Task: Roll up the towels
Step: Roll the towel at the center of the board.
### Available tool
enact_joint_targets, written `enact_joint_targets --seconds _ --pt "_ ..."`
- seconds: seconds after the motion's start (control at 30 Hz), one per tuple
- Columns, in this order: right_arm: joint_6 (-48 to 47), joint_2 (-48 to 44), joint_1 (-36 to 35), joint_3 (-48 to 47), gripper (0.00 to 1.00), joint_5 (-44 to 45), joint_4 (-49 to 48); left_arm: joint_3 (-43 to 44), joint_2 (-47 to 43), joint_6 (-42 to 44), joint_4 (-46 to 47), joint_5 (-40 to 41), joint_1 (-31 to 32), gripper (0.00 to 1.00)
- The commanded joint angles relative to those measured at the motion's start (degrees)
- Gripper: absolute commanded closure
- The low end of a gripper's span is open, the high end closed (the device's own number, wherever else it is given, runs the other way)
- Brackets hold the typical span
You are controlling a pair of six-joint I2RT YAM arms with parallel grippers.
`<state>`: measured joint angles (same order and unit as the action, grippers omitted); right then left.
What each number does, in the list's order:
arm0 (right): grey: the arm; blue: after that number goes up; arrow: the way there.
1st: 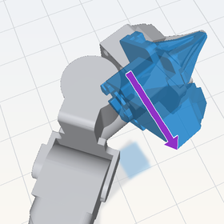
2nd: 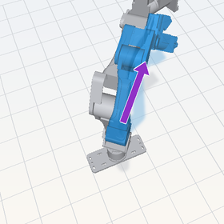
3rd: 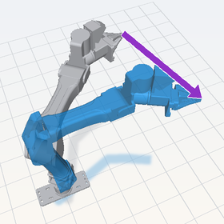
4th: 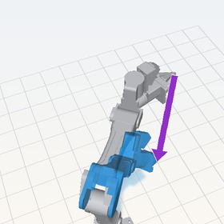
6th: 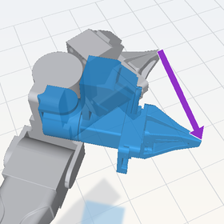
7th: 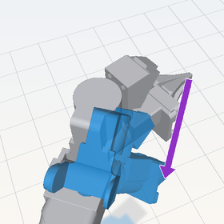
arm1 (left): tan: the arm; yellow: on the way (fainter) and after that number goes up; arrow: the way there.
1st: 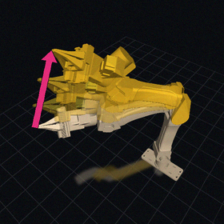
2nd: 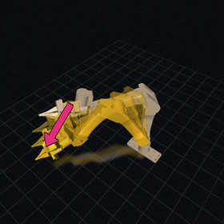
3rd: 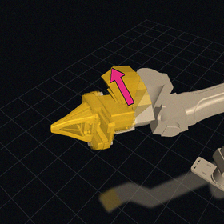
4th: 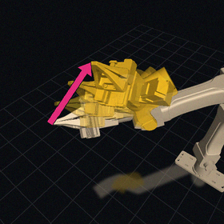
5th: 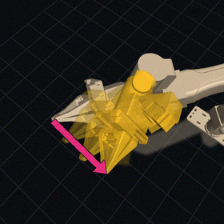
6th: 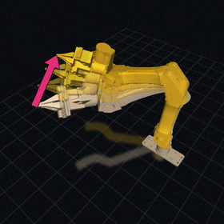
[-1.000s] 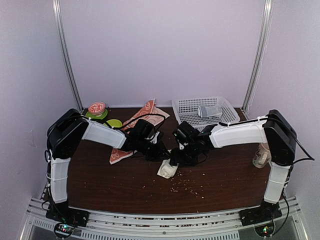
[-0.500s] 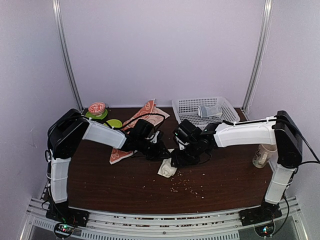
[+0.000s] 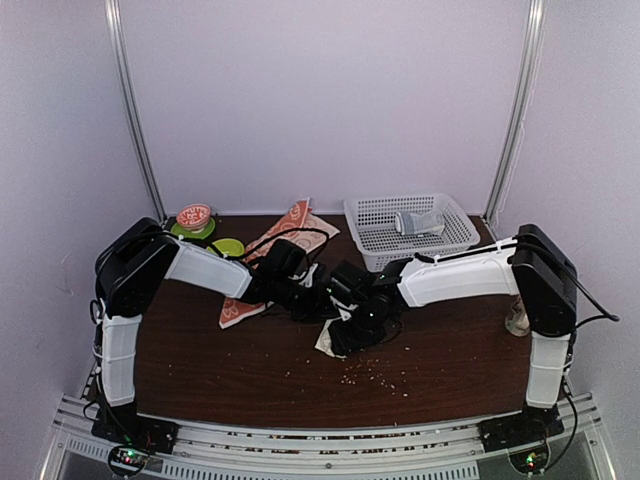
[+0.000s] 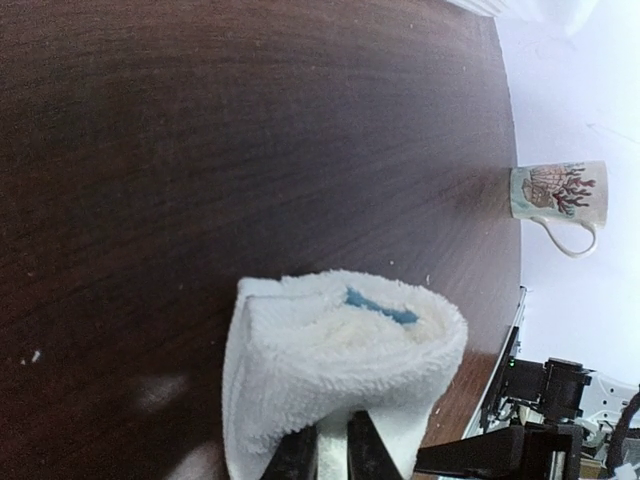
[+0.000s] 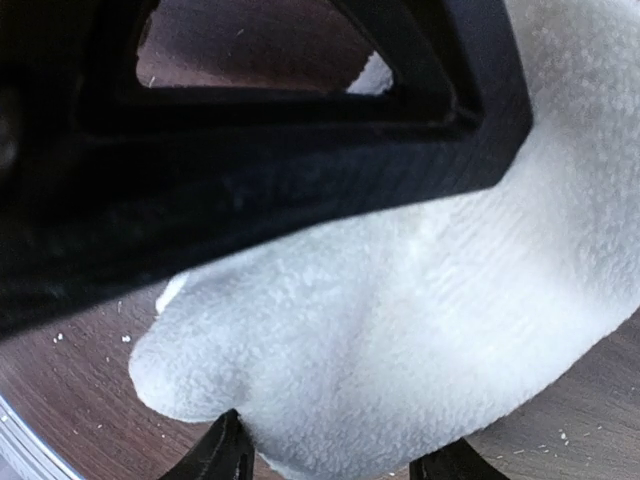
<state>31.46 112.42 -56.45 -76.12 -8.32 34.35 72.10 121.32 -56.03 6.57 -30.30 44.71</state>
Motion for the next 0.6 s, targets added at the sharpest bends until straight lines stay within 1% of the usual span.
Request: enact_joint_targets --seconds 0.0,0.2,0.33,0.5,0.57 --pt "0.93 -1.17 -0.44 3.81 0.46 -1.43 0.18 -1.87 1.73 -0.29 0.38 0.91 -0.39 0.87" --pt "5.07 -10.92 1.47 6.64 0.39 -1.22 -4.4 -2.93 1.28 -0.33 1.03 0.91 -0.39 0.87" --pt "11.21 -16.04 4.62 10.52 0.37 -1.2 -9.83 -3.89 0.42 -0.14 1.37 1.4 -0.41 0.87" --pt "22.17 -16.69 8.51 17.32 0.35 -3.54 -20.81 -4.84 -0.67 -0.12 1.93 2.01 -0.41 0.87" --pt "24.01 -14.97 8.72 16.99 0.34 -3.91 -22.51 -5.02 -0.81 0.09 1.69 2.22 -0.39 0.87"
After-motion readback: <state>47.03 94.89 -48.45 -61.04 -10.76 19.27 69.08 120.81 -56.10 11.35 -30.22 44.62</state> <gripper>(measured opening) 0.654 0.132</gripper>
